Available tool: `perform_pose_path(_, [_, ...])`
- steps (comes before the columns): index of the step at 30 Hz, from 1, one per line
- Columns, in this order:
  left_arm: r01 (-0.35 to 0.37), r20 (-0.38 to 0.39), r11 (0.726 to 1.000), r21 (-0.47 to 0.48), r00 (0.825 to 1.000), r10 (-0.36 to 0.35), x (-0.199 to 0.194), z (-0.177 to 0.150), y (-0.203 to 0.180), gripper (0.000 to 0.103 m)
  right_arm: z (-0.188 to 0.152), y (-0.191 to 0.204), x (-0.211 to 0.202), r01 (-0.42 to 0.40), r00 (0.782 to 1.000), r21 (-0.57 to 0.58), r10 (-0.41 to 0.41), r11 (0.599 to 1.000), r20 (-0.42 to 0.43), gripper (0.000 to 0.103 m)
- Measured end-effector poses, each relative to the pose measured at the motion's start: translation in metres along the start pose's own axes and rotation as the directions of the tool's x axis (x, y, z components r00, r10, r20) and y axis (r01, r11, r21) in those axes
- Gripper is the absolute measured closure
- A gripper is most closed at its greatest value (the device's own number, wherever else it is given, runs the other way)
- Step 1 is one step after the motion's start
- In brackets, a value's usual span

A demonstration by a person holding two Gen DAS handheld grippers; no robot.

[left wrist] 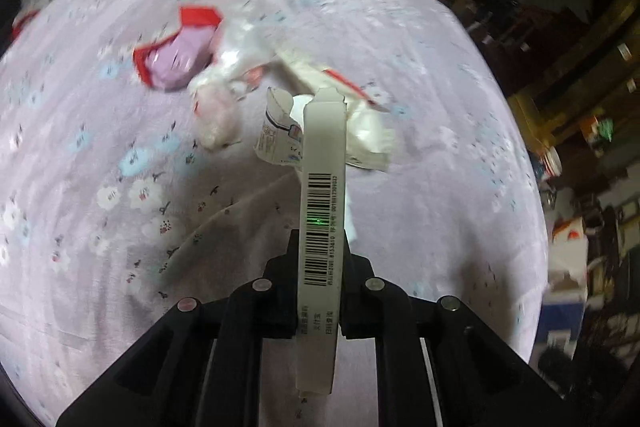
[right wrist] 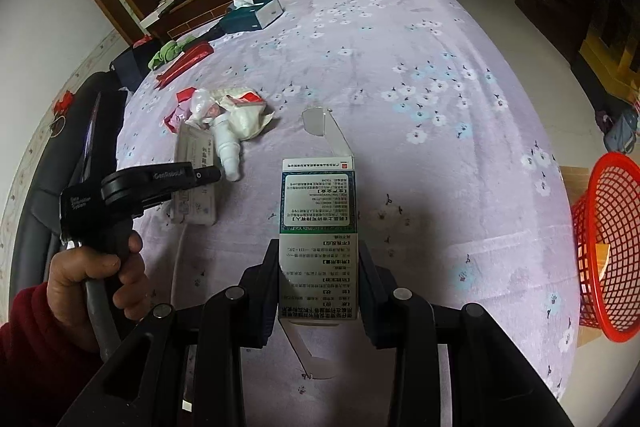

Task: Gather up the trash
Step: 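Grasp the white barcode box with the left tool while the right tool grasps the white-green medicine box, then carry both white boxes over the red wastebasket with both tools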

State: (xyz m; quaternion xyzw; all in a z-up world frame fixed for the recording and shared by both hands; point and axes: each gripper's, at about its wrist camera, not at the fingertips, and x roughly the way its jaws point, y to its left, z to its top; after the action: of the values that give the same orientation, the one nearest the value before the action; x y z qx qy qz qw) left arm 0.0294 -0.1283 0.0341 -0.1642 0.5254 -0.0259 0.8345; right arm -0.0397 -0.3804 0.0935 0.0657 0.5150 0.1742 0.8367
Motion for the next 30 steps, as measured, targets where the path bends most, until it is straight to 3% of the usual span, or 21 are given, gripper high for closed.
perform_pose_path(10, [0.032, 0.068, 0.99, 0.139, 0.997, -0.042, -0.044, -0.013, -0.031, 0.09, -0.002, 0.001, -0.005, -0.009, 1.0, 0.011, 0.009, 1.0, 0.014, 0.067])
perform_pose_path(20, [-0.007, 0.149, 0.957, 0.291, 0.988, -0.038, -0.074, -0.032, -0.08, 0.09, -0.007, -0.005, -0.021, 0.011, 0.998, 0.036, -0.013, 0.999, 0.058, 0.066])
perform_pose_path(30, [-0.031, 0.176, 0.927, 0.375, 0.984, -0.038, -0.085, -0.049, -0.112, 0.09, -0.018, -0.016, -0.044, 0.043, 0.994, 0.061, -0.049, 0.997, 0.102, 0.066])
